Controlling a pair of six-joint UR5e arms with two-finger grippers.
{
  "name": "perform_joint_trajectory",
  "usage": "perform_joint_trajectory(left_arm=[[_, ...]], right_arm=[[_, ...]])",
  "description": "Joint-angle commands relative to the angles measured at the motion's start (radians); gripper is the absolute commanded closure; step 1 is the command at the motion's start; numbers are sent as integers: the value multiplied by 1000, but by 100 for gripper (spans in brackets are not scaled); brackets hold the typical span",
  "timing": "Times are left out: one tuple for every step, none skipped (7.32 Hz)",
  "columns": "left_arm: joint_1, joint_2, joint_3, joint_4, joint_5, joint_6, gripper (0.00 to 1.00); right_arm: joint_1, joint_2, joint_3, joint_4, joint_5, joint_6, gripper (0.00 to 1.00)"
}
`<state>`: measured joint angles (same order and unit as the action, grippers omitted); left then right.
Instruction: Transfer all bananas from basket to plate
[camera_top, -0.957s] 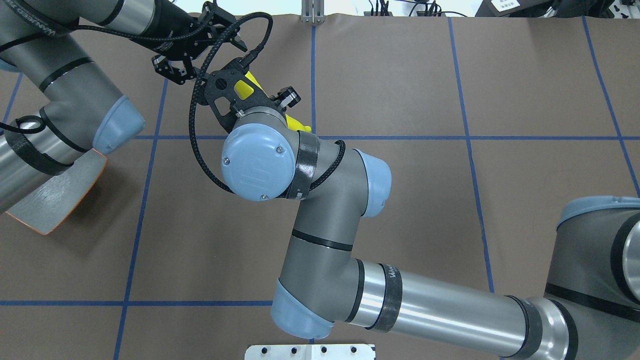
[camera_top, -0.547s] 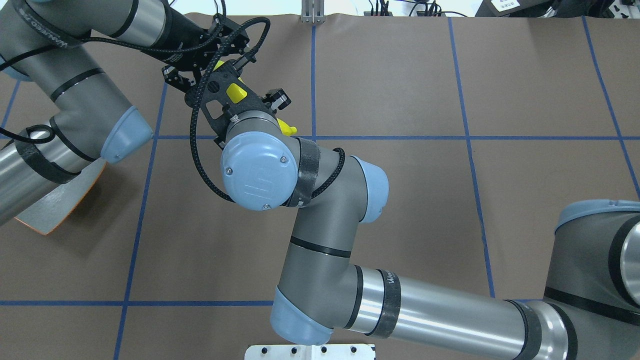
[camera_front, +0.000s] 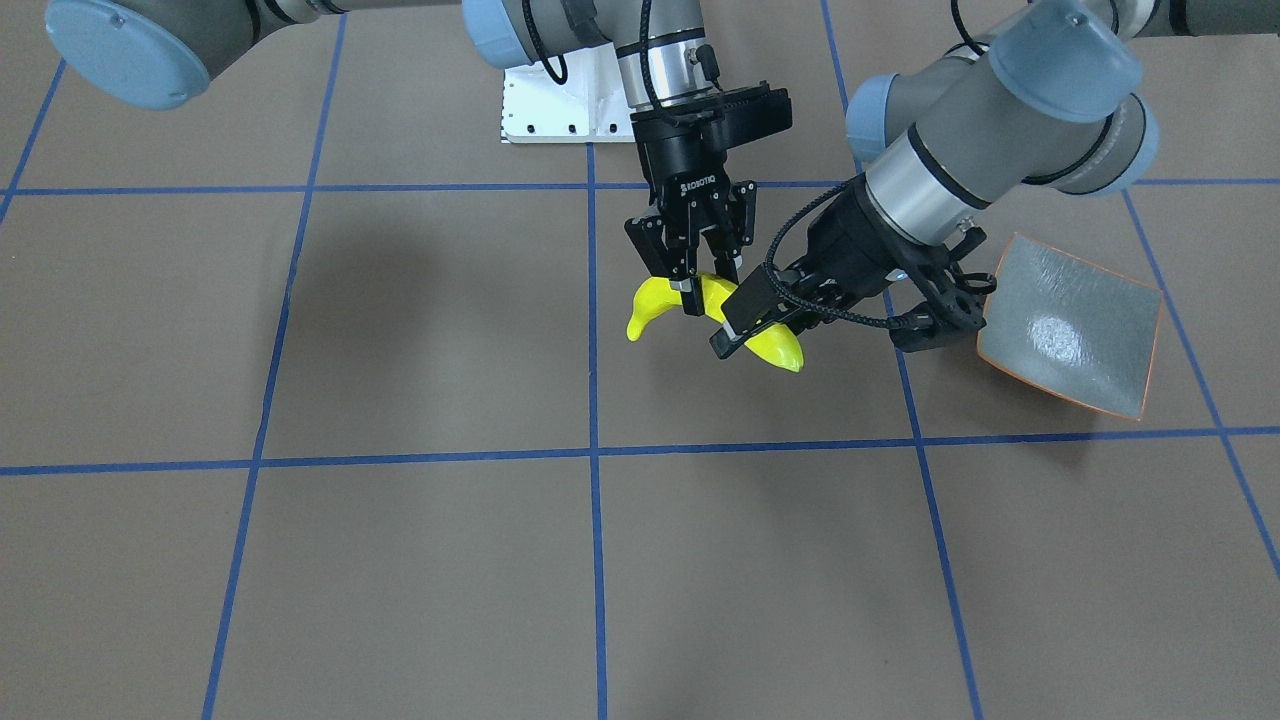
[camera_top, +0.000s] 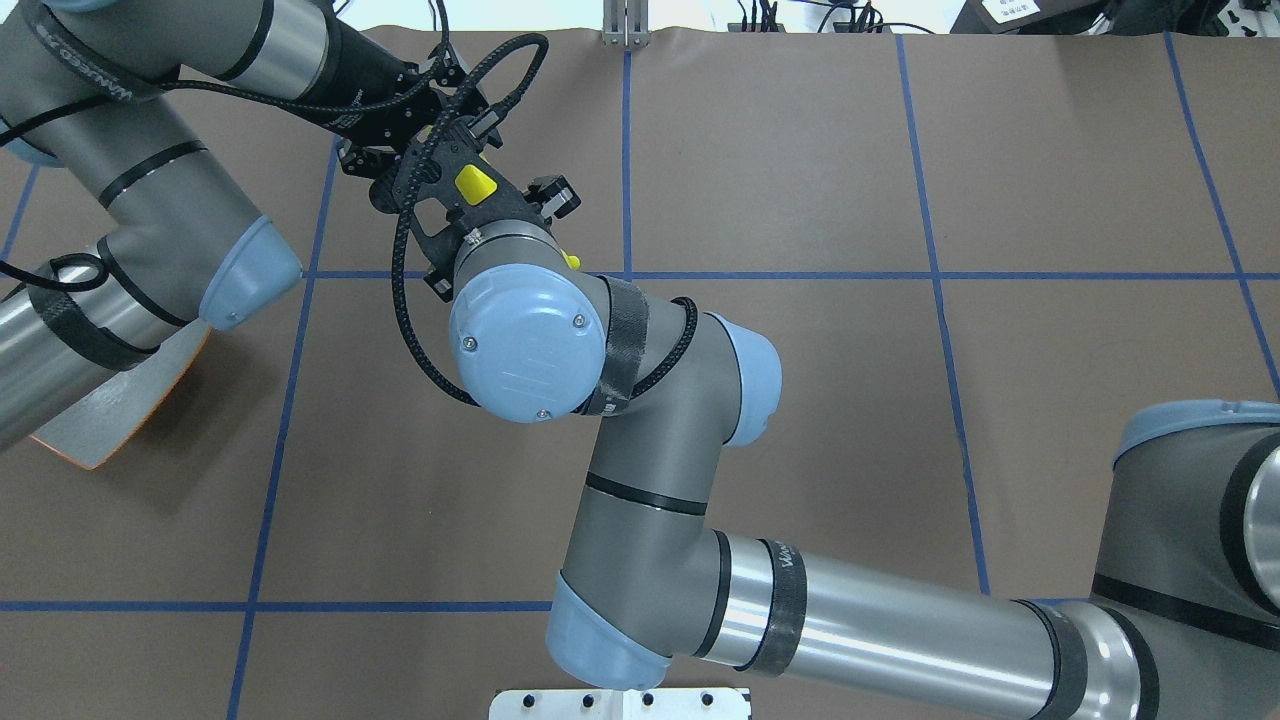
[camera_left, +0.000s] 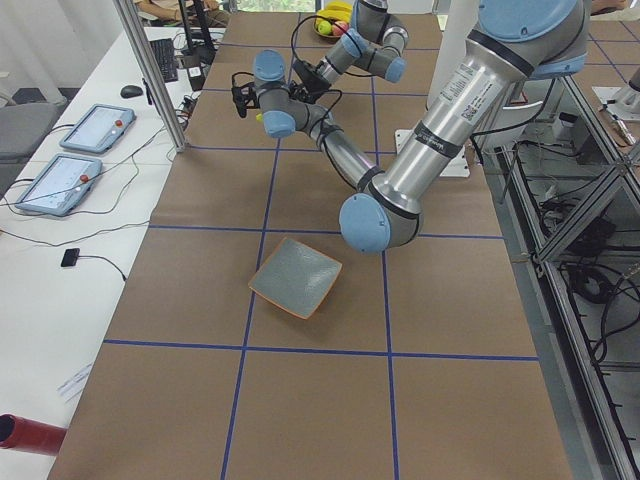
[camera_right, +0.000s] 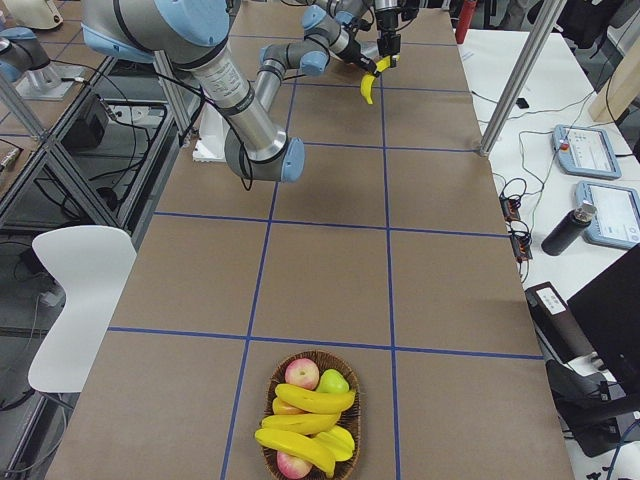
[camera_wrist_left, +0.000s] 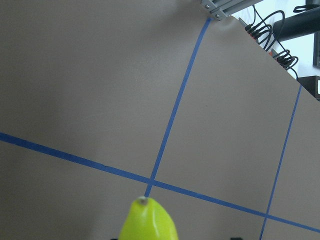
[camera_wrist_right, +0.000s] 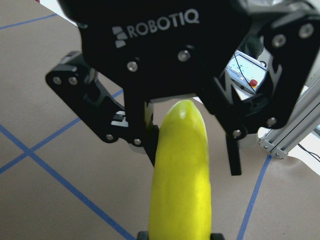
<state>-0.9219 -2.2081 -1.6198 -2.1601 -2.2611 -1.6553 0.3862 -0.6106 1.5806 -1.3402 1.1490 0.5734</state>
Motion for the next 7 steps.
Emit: perform_joint_trajectory(left_arm=[[-2, 1, 0, -4, 0, 0, 100], [-2, 1, 0, -4, 0, 0, 100], [-3, 1, 0, -4, 0, 0, 100], [-5, 4, -2, -4, 0, -1, 100], [-9, 27, -8, -6, -2, 2, 100], [-24, 56, -11, -27, -2, 9, 100], [-41, 111, -11, -87, -3, 11, 100]], right_arm=[[3, -4, 24, 4, 1, 0, 56], [3, -6, 42, 6, 3, 14, 11], [3, -38, 76, 4, 6, 75, 0], [17, -61, 113, 0, 20, 77, 0], [52, -96, 133, -2, 75, 82, 0], [106, -141, 140, -2, 154, 86, 0], [156, -179, 142, -2, 220, 85, 0]])
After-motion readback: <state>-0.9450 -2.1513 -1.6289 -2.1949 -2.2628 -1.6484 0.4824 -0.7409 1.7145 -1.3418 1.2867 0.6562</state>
